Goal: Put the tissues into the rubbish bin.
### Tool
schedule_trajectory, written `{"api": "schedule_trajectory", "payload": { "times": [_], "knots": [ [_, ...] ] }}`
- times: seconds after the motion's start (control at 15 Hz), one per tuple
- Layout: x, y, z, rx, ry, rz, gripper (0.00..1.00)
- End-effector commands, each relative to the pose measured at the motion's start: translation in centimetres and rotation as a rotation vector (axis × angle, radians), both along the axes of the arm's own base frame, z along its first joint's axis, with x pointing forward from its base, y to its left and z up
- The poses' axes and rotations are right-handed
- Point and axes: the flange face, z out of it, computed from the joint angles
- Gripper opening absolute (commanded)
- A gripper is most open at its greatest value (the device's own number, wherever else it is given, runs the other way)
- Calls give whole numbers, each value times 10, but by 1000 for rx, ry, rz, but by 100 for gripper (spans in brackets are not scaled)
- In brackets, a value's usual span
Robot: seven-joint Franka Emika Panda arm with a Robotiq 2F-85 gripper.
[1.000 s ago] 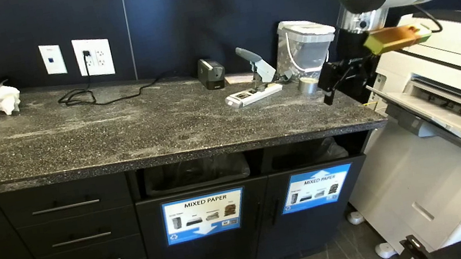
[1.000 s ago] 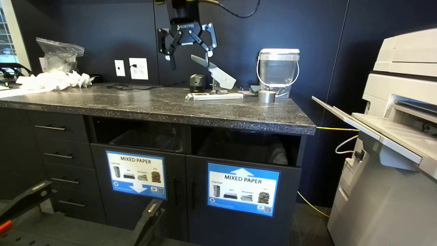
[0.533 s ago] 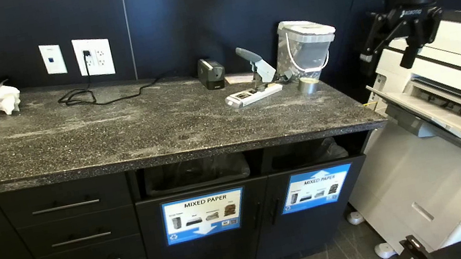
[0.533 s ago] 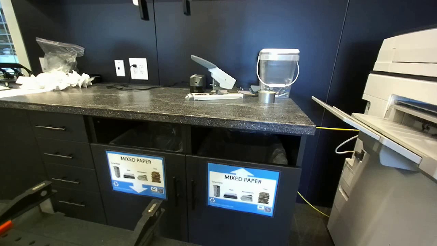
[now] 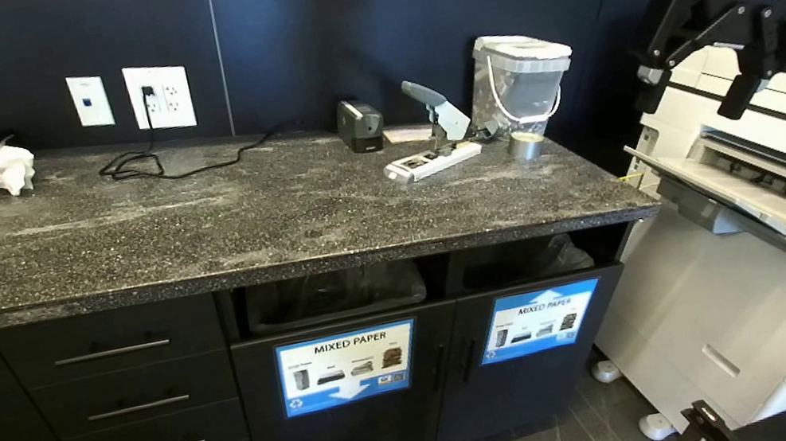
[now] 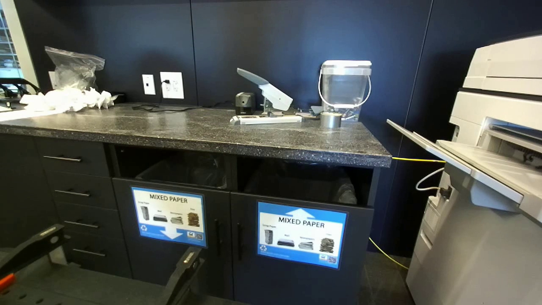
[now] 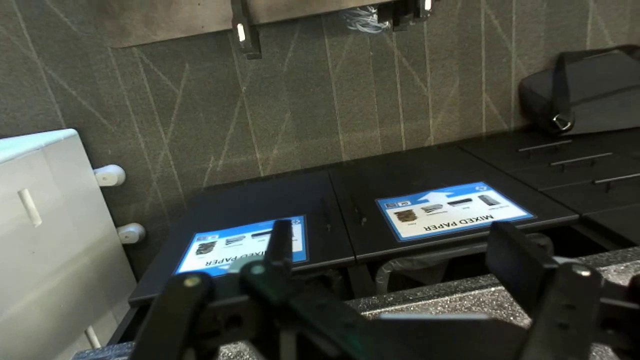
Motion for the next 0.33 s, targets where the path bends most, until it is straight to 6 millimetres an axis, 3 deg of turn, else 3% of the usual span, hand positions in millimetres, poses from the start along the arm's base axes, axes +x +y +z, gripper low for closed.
{"api": "schedule_trajectory", "payload": {
  "times": [0.0, 0.07, 0.27],
  "knots": [
    [-12, 14, -14, 1, 30, 49, 100],
    [-3, 3, -7, -2, 20, 14, 100],
    [-6, 10, -18, -7, 44, 35, 100]
  ]
}}
